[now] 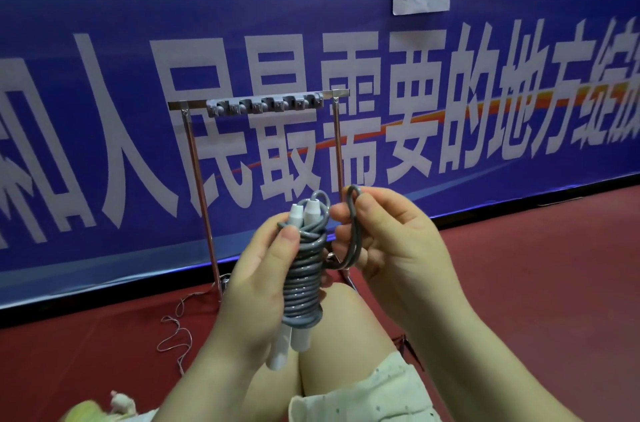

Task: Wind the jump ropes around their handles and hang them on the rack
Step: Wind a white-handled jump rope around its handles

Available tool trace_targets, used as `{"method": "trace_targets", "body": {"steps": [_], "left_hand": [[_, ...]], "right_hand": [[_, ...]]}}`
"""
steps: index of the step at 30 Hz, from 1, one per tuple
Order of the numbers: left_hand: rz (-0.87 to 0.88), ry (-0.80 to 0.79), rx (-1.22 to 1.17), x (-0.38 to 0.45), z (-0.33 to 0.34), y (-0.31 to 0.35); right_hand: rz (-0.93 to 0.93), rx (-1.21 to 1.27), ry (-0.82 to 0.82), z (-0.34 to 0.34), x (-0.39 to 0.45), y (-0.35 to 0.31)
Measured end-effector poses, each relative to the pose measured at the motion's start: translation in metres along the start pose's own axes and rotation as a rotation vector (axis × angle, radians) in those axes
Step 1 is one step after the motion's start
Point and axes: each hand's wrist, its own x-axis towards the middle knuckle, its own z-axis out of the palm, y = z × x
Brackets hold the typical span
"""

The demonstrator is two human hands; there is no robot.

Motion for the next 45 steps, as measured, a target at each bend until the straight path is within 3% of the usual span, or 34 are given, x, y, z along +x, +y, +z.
{"method": "trace_targets", "body": {"steps": [4, 13, 18, 27, 31, 38, 45], "left_hand": [[0.034, 0.003, 0.044, 0.000, -0.007, -0.001], [0.072, -0.020, 0.208, 0.000, -0.013, -0.001], [0.087, -0.058, 0.284, 0.000, -0.015, -0.003], [0.077, -0.169, 0.314, 0.000, -0.021, -0.001], [0.091, -0.196, 0.334, 0.001, -0.021, -0.001], [0.057, -0.253, 0.386, 0.001, -0.029, -0.004], [-0.072, -0.303, 0.310, 0.005, -0.028, 0.000]], "right_hand": [[0.106, -0.116, -0.015, -0.005, 0.003, 0.002], [0.118, -0.300, -0.076, -0.019, 0.006, 0.008], [0.265, -0.226, -0.169, -0.031, 0.015, 0.007], [0.551, -0.246, -0.502, -0.047, 0.036, -0.005], [0.586, -0.231, -0.552, -0.047, 0.040, -0.012], [0.565, -0.381, -0.464, -0.043, 0.035, -0.012], [0.575, -0.343, -0.566, -0.050, 0.038, -0.013]]}}
